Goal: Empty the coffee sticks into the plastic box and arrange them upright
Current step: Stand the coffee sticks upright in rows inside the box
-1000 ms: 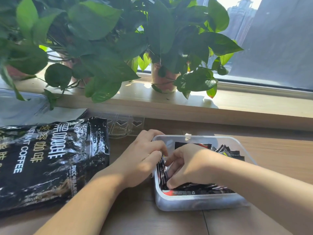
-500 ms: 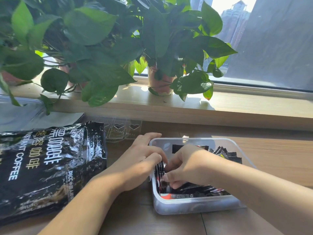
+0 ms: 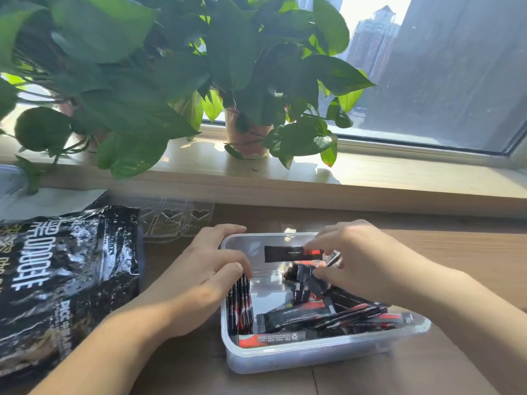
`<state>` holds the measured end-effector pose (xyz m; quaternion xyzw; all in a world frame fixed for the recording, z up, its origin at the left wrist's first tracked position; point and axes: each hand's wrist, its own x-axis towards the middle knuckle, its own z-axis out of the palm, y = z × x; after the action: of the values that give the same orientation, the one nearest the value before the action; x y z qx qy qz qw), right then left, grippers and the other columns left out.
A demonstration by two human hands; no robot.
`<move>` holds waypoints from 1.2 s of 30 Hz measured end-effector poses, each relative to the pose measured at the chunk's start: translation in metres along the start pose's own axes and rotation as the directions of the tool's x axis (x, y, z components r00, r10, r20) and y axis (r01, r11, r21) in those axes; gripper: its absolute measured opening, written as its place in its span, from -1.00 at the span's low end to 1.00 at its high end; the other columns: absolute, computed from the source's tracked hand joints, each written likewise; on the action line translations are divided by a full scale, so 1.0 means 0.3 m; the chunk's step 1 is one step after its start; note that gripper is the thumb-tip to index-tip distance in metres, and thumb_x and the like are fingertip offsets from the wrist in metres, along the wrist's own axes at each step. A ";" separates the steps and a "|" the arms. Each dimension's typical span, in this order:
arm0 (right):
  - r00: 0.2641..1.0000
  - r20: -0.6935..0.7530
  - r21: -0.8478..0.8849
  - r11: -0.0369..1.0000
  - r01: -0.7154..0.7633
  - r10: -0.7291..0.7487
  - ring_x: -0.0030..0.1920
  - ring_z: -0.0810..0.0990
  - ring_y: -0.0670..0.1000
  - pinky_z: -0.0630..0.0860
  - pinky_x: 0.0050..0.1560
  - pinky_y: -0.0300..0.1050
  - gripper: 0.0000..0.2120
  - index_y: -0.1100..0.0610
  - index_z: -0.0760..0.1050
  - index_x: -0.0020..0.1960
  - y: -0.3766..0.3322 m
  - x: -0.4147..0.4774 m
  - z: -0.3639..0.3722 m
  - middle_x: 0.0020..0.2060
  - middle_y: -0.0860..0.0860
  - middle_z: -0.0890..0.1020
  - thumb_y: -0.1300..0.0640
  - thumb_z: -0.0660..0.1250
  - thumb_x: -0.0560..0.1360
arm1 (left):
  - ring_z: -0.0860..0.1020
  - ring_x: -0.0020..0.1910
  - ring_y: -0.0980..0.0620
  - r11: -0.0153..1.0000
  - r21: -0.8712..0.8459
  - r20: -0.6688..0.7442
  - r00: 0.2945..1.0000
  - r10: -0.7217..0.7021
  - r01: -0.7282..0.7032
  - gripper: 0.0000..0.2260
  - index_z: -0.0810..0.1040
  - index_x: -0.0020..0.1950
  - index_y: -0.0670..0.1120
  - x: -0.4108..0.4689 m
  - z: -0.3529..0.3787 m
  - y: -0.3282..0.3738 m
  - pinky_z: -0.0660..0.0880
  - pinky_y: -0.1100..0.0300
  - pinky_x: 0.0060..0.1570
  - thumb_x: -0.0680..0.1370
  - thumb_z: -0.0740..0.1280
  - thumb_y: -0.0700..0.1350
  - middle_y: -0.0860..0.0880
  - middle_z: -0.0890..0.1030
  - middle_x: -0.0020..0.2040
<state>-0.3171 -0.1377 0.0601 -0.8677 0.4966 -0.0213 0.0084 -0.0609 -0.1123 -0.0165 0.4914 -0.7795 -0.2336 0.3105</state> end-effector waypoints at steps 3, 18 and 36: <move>0.988 0.137 -0.087 0.994 -0.062 0.074 0.28 0.50 -0.05 0.41 0.13 -0.23 -0.56 -0.17 0.41 0.43 -0.003 -0.003 0.003 0.28 -0.15 0.57 -0.15 0.32 0.57 | 0.13 0.47 0.33 1.000 -0.018 -0.003 1.000 0.011 -0.011 -0.60 0.64 -0.09 0.19 0.001 0.004 0.000 0.11 0.35 0.34 0.45 0.01 0.19 0.28 0.29 0.42; 0.947 0.319 0.054 0.998 -0.040 0.021 0.14 0.55 -0.10 0.49 0.14 -0.16 -0.56 -0.25 0.48 0.35 0.116 -0.009 -0.036 0.25 -0.18 0.58 -0.04 0.43 0.50 | 0.18 0.45 0.35 0.996 -0.057 -0.031 0.998 0.062 -0.064 -0.63 0.64 -0.07 0.22 -0.002 0.011 -0.010 0.05 0.58 0.28 0.47 0.03 0.19 0.36 0.32 0.38; 0.967 0.254 0.095 0.995 -0.001 -0.023 0.13 0.51 -0.11 0.48 0.17 -0.11 -0.64 -0.17 0.59 0.20 0.080 0.017 0.041 0.17 -0.23 0.55 -0.23 0.45 0.44 | 0.20 0.47 0.24 0.996 -0.048 -0.046 0.996 0.079 -0.081 -0.60 0.66 -0.04 0.18 0.003 0.007 -0.011 0.05 0.55 0.30 0.53 0.02 0.16 0.27 0.36 0.40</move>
<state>-0.3346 -0.1543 0.0471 -0.8647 0.4849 0.0669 0.1128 -0.0605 -0.1143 -0.0199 0.4569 -0.7855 -0.2296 0.3487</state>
